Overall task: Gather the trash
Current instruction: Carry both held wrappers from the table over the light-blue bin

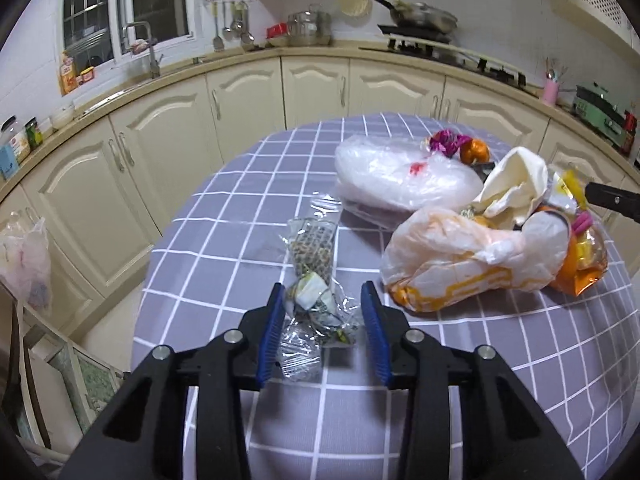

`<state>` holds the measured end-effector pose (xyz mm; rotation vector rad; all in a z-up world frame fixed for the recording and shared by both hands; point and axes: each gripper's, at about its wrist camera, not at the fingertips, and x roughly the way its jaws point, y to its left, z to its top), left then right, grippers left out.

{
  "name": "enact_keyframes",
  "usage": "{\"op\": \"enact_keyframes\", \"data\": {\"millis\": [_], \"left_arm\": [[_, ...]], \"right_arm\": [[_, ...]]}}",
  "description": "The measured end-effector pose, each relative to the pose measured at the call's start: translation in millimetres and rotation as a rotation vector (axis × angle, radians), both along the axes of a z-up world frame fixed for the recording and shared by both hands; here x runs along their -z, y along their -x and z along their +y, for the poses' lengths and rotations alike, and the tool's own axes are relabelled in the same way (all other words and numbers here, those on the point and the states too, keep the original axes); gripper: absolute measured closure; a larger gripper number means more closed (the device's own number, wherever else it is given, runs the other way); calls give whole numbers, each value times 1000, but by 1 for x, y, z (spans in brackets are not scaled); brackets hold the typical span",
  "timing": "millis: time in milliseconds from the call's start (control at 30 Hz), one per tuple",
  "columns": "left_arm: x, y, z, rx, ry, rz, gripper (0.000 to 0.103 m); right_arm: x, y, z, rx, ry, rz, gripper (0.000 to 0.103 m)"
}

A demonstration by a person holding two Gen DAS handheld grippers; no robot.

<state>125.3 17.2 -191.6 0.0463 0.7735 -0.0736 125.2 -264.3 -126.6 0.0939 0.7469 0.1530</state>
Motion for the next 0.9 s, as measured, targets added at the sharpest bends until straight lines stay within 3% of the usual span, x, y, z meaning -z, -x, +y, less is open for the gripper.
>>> {"op": "enact_keyframes", "data": {"millis": [167, 200, 300, 367, 400, 433, 567, 667, 900], "left_arm": [[-9, 11, 6, -27, 42, -32, 65], [-10, 13, 6, -28, 46, -34, 65], [-12, 15, 5, -22, 44, -40, 65], [-11, 17, 3, -13, 39, -40, 65], [-11, 17, 2, -10, 37, -38, 65], [-11, 18, 1, -7, 37, -38, 65], [-13, 18, -2, 8, 41, -42, 65], [-16, 22, -5, 20, 36, -59, 65], [-33, 35, -8, 20, 66, -110, 66]], "right_arm": [[-7, 5, -9, 1, -33, -2, 95], [-6, 2, -8, -1, -21, 15, 91], [-3, -2, -2, -15, 6, 19, 38], [-1, -6, 6, -33, 39, 14, 39], [1, -11, 10, -45, 49, 24, 45], [3, -14, 13, -55, 52, 35, 58], [21, -35, 25, -89, 107, 110, 80], [25, -34, 26, -104, 120, 104, 83], [-8, 1, -5, -67, -31, -23, 83]]}}
